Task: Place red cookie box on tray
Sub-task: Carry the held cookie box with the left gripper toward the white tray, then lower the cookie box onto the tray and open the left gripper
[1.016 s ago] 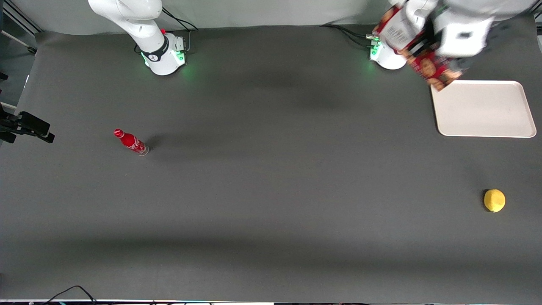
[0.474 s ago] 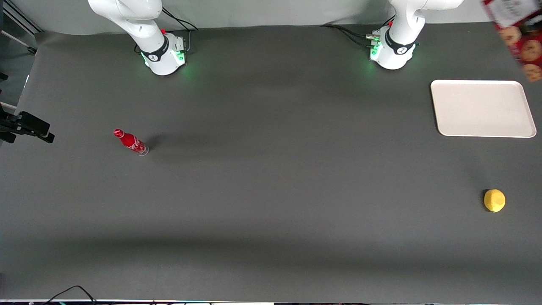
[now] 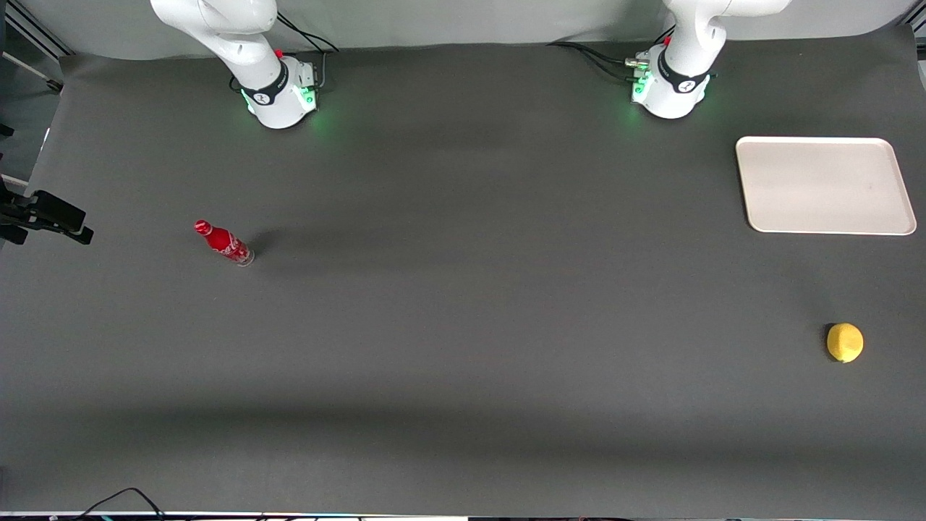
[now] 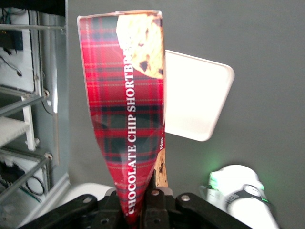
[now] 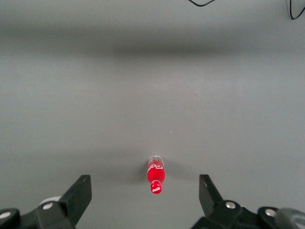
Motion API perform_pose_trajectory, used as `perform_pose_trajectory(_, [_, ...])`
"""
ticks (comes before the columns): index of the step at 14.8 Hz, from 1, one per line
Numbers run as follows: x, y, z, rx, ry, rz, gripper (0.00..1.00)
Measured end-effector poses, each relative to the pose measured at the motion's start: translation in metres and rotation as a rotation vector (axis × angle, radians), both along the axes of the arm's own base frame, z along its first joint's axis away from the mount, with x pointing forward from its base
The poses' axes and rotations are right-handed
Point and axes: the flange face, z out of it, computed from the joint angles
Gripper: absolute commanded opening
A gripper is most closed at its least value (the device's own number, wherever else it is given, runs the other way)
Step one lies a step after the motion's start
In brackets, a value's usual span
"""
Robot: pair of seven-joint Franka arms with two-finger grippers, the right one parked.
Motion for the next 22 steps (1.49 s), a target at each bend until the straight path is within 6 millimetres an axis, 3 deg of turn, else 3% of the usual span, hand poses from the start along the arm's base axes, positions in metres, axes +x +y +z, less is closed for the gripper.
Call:
perform_pose_trajectory(3, [-0.014,0.066,-0.061,-0.003,0.002,-0.048,0.0])
perform_pose_trajectory(6, [-0.029,0.106,-0.142,0.016,0.013,-0.097,0.0])
perform_pose_trajectory(9, [-0.032,0.115,-0.209,0.028,0.023,-0.158,0.0])
perform_pose_trajectory(16, [-0.013,0.134,-0.321,-0.033,-0.03,-0.268,0.0])
perform_pose_trajectory(19, [-0.025,0.149,-0.358,-0.034,-0.024,-0.274,0.0])
perform_pose_trajectory(22, [-0.04,0.159,-0.379,-0.058,-0.028,-0.279,0.0])
